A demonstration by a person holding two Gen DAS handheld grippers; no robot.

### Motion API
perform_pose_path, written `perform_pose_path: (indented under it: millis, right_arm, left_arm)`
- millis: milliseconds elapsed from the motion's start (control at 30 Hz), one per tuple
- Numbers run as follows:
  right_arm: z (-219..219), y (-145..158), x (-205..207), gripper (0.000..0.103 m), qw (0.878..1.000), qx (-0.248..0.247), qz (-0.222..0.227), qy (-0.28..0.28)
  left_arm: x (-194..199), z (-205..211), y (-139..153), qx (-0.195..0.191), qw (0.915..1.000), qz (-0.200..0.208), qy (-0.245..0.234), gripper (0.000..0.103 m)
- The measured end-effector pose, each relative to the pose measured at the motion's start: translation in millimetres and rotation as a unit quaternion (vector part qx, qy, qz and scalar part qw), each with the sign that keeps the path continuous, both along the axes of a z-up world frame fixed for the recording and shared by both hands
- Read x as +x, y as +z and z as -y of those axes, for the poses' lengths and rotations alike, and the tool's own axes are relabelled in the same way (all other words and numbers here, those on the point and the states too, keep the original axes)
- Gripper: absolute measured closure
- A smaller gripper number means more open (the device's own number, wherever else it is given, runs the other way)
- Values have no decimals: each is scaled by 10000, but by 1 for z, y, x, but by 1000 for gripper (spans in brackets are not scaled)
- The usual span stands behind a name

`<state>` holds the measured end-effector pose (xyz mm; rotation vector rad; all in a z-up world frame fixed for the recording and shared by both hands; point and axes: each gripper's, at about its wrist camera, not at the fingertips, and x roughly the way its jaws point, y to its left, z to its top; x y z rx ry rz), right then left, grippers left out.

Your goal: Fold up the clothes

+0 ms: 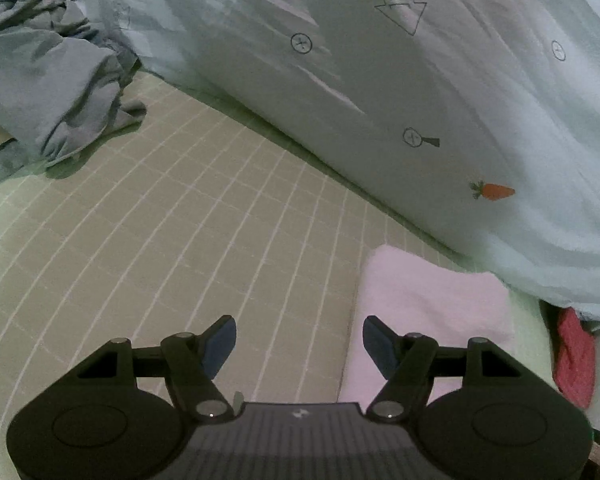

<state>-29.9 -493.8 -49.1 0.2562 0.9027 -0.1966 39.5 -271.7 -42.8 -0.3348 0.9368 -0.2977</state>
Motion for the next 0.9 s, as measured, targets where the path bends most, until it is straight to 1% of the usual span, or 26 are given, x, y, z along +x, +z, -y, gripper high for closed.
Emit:
perform_pose_path:
  millis: [67, 167, 267, 367, 433, 500, 567, 600, 633, 667, 700, 733, 767, 800, 833, 867, 900]
  right_arm:
    - [-5, 17, -2, 97, 9994, 8, 294, 197]
    - [-2, 47, -8, 97, 9964, 261, 707, 379]
    - [15, 67, -19, 97, 9933, 545, 985, 279]
    - [36, 72, -32, 97, 9927, 411, 1133, 57]
    - [58, 63, -37, 97, 9928, 373, 1118, -233]
    - [79, 45, -43, 97, 9931, 285, 1009, -527]
    - [97, 19, -45, 95, 9943, 176, 741, -751]
    - [104, 5, -46, 94, 9945, 238, 583, -839]
    - [110, -6, -48, 91, 9942, 371, 447, -906]
    - [113, -11, -52, 87, 9937, 453, 405, -942]
    - [113, -12, -55, 86, 9934, 464, 424, -959]
    - [113, -12, -58, 82, 9933, 450, 441, -966]
    - [110, -11, -60, 77, 9938, 363, 444, -949]
    - [108, -11, -60, 76, 9943, 273, 434, -939]
    - [106, -11, -58, 72, 9946, 201, 421, -927]
    - [107, -11, -59, 63, 9948, 116, 400, -931]
    - [108, -11, -60, 59, 9947, 13, 381, -959]
  left_arm:
    - [7, 5, -3, -67, 10000, -17, -42, 32]
    - [18, 21, -5, -111, 9996, -24, -239, 32]
    - [23, 43, -3, -55, 9985, 18, -542, 32]
    - [25, 63, -2, 25, 9964, 54, -845, 32]
    - [24, 74, -4, 116, 9949, 49, -1006, 31]
    - [22, 82, -8, 185, 9932, 4, -1151, 28]
    - [20, 88, -13, 258, 9918, -57, -1247, 27]
    - [19, 90, -15, 298, 9912, -85, -1290, 27]
    - [18, 93, -18, 337, 9904, -114, -1333, 27]
    - [16, 95, -20, 377, 9897, -142, -1376, 27]
    - [15, 98, -23, 417, 9888, -171, -1420, 27]
    - [14, 101, -25, 457, 9880, -199, -1463, 27]
    - [13, 103, -27, 496, 9871, -227, -1506, 27]
    - [12, 106, -30, 536, 9861, -256, -1549, 27]
    - [11, 108, -32, 576, 9852, -284, -1592, 27]
    - [10, 111, -35, 615, 9841, -313, -1635, 27]
    - [9, 113, -37, 655, 9831, -341, -1678, 27]
